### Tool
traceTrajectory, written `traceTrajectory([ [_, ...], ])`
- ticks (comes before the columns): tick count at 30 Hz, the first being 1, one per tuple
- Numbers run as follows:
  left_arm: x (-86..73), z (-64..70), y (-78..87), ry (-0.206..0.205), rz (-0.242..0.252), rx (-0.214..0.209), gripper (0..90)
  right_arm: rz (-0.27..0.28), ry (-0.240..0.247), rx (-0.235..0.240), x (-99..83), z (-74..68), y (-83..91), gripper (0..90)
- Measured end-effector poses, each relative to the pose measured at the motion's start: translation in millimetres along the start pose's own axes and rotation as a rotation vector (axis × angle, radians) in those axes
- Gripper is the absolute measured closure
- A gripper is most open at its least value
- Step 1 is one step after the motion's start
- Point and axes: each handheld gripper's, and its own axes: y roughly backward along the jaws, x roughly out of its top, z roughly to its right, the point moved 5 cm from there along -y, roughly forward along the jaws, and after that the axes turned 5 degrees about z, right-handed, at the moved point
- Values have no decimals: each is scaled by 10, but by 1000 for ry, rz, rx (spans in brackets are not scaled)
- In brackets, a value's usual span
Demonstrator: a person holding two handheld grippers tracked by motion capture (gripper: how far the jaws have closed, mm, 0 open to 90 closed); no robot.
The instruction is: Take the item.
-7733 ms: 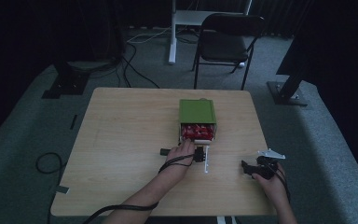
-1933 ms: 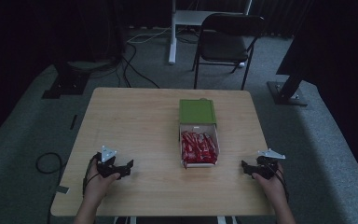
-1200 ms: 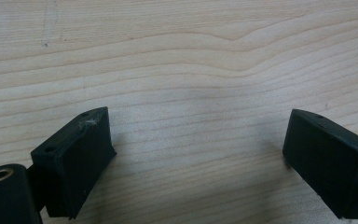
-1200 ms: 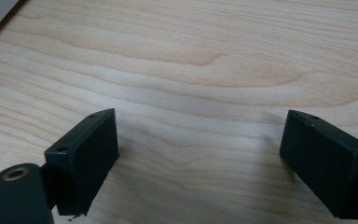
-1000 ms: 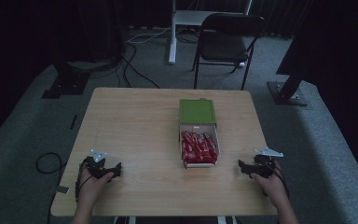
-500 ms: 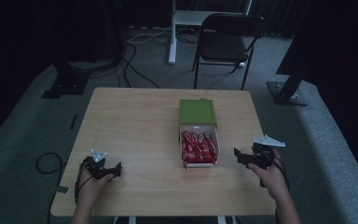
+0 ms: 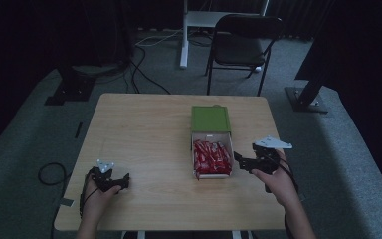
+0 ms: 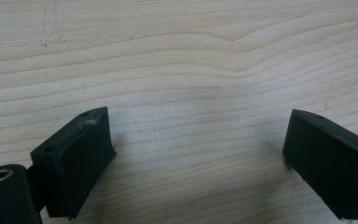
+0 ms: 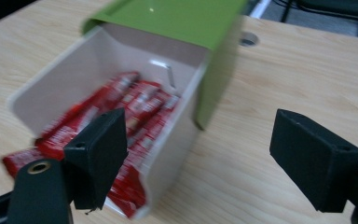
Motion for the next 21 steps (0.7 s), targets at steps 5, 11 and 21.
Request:
traceTrajectory([
  [5, 0, 0, 0, 0, 0, 0, 90, -7, 40, 57, 73, -202, -97, 185],
  [11, 0, 0, 0, 1, 0, 0, 90, -12, 88, 114, 115, -414, -216, 219],
  [21, -1, -2, 1, -1, -2, -1, 90, -58, 153, 156, 122, -723, -515, 397],
])
